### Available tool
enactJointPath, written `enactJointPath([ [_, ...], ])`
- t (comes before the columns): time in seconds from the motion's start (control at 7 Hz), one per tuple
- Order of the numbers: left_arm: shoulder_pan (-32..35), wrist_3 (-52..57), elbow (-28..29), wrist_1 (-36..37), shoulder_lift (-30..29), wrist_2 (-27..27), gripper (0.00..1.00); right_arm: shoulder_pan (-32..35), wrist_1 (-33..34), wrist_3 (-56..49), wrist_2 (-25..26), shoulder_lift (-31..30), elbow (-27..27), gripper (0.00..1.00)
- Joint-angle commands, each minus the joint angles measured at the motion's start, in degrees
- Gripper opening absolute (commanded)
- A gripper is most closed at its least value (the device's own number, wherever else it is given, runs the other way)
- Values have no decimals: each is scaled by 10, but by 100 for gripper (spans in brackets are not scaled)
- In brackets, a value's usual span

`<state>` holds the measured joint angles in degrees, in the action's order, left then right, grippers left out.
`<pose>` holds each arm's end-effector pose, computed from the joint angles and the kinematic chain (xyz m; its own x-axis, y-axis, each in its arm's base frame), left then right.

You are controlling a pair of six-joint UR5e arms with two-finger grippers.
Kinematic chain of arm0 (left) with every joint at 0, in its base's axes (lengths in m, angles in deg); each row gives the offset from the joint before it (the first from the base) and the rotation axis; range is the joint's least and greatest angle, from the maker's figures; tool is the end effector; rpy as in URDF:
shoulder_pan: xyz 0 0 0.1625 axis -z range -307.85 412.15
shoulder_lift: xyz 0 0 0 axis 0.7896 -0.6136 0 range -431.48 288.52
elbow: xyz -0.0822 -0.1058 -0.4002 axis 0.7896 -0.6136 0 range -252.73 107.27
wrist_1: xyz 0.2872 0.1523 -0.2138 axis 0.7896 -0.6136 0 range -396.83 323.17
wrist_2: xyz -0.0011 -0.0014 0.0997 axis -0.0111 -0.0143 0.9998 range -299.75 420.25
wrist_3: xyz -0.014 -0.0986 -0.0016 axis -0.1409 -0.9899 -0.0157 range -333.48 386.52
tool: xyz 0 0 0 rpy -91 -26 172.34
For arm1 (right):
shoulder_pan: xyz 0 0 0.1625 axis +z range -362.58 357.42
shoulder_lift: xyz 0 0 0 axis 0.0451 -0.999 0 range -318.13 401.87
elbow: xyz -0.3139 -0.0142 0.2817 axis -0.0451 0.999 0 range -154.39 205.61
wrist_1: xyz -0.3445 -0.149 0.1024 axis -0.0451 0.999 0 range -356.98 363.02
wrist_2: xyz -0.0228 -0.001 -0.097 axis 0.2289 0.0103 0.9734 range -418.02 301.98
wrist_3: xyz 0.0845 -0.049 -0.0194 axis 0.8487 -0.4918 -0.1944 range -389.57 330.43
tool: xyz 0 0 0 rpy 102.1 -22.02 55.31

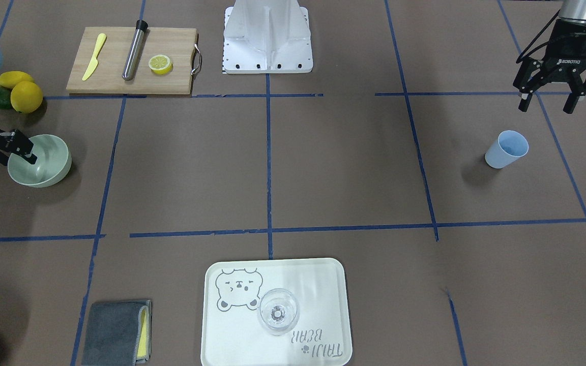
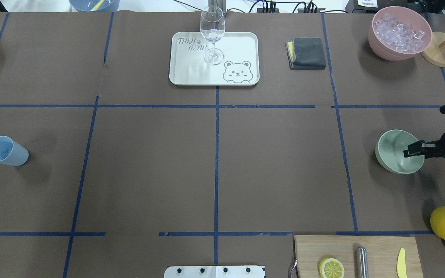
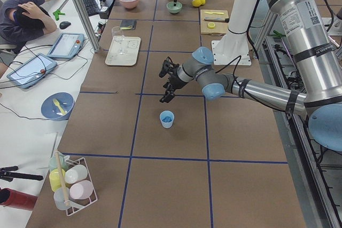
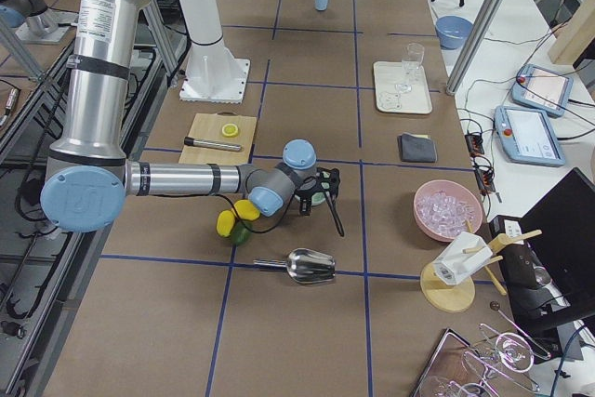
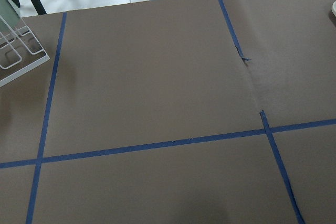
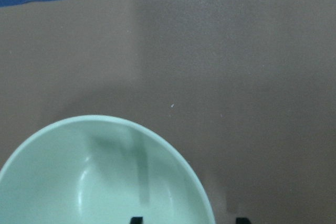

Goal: Pour ice into bowl

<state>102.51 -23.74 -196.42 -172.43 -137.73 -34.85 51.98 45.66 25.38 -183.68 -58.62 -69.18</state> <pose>0.1135 -0.3321 0.4596 0.7380 0.1073 -0.6662 0.3231 0.8106 0.4885 -0.1793 -0.3818 0.6080 0.6058 0.0466 0.7943 -0.1093 0.9937 0.0250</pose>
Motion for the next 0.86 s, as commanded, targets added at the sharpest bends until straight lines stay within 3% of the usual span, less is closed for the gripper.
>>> enactJointPath([
  [0.0,-106,-112,1,-25,15,96,100,1,1,2,-45,1,-18,0],
  [0.43,-247,-227,5,-24,30,214,100,10,9,5,-63,7,-39,0],
  [0.57,-286,-257,12,-23,38,248,100,10,33,9,-75,25,-59,0],
  [0.71,-332,-298,27,-22,41,292,100,10,111,49,-89,79,-91,0],
])
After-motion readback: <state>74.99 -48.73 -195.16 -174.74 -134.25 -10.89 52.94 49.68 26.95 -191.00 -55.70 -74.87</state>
